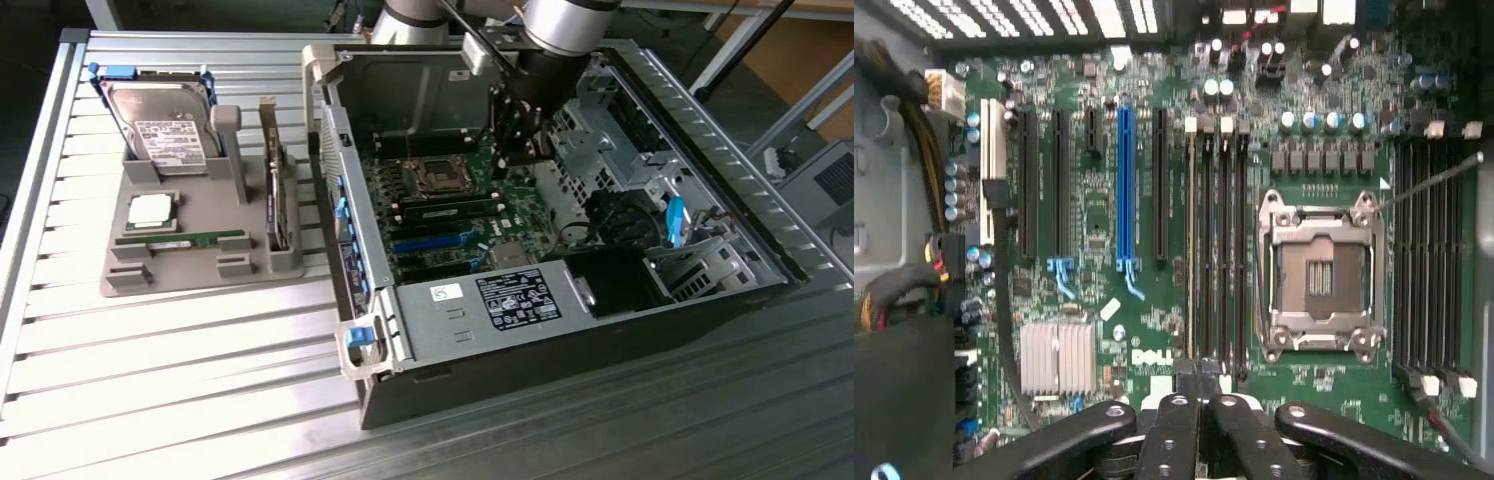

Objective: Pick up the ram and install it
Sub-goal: 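Insert the ram into the slot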

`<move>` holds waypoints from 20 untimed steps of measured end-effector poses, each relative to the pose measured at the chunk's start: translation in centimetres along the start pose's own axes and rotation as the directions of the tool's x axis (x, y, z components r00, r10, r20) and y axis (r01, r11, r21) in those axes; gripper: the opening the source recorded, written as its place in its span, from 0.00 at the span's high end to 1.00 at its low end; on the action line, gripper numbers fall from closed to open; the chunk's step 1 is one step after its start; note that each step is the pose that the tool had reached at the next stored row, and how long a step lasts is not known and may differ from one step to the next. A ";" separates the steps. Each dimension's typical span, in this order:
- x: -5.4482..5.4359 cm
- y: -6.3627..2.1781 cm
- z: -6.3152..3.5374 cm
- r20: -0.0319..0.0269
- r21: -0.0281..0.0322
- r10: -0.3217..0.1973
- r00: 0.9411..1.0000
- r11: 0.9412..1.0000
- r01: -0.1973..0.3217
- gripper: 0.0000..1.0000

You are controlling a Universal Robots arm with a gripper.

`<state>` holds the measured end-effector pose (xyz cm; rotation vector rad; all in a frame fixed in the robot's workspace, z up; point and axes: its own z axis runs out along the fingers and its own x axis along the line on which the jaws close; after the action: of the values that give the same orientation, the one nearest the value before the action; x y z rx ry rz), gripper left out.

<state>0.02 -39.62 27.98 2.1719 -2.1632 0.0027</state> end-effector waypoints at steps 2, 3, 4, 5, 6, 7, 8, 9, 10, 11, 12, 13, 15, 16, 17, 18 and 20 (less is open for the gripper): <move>0.0 -1.32 0.31 -0.001 0.000 0.000 1.000 1.000 0.000 0.91; 0.0 -1.70 0.34 0.000 0.000 0.000 1.000 1.000 0.000 0.91; 0.0 -1.75 0.34 -0.001 0.000 0.000 1.000 1.000 0.000 0.91; 0.0 -1.75 0.34 -0.001 0.000 0.000 1.000 1.000 0.000 0.91; 0.0 -1.75 0.34 -0.001 0.000 0.000 1.000 1.000 0.000 0.91; 0.0 -1.75 0.34 -0.001 0.000 0.000 1.000 1.000 0.000 0.91; 0.0 -1.75 0.33 -0.001 0.000 0.000 1.000 1.000 0.000 0.91; 0.0 -1.74 0.28 -0.001 -0.001 0.000 1.000 1.000 0.000 0.91; 0.0 -1.75 0.21 -0.001 0.000 0.000 1.000 1.000 0.000 0.91; 0.0 -1.78 0.18 0.000 0.000 0.000 1.000 1.000 0.000 0.91; 0.0 -2.24 0.11 0.000 -0.001 0.000 1.000 1.000 0.000 0.91; 0.0 -3.66 -0.05 -0.001 -0.004 0.000 1.000 1.000 0.000 0.91; 0.0 -5.03 -0.45 -0.001 -0.008 -0.001 1.000 1.000 0.001 0.91; 0.1 -5.44 -0.83 0.000 -0.009 -0.001 1.000 1.000 0.001 0.91; 0.1 -5.88 -1.37 -0.001 -0.010 -0.001 1.000 1.000 0.001 0.91; 0.1 -6.38 -1.64 0.000 -0.012 -0.001 1.000 1.000 0.001 0.91; 0.1 -7.09 -1.89 -0.001 -0.016 -0.001 1.000 1.000 0.001 0.91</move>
<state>7.19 -39.61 29.50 2.1644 -2.1545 -0.0137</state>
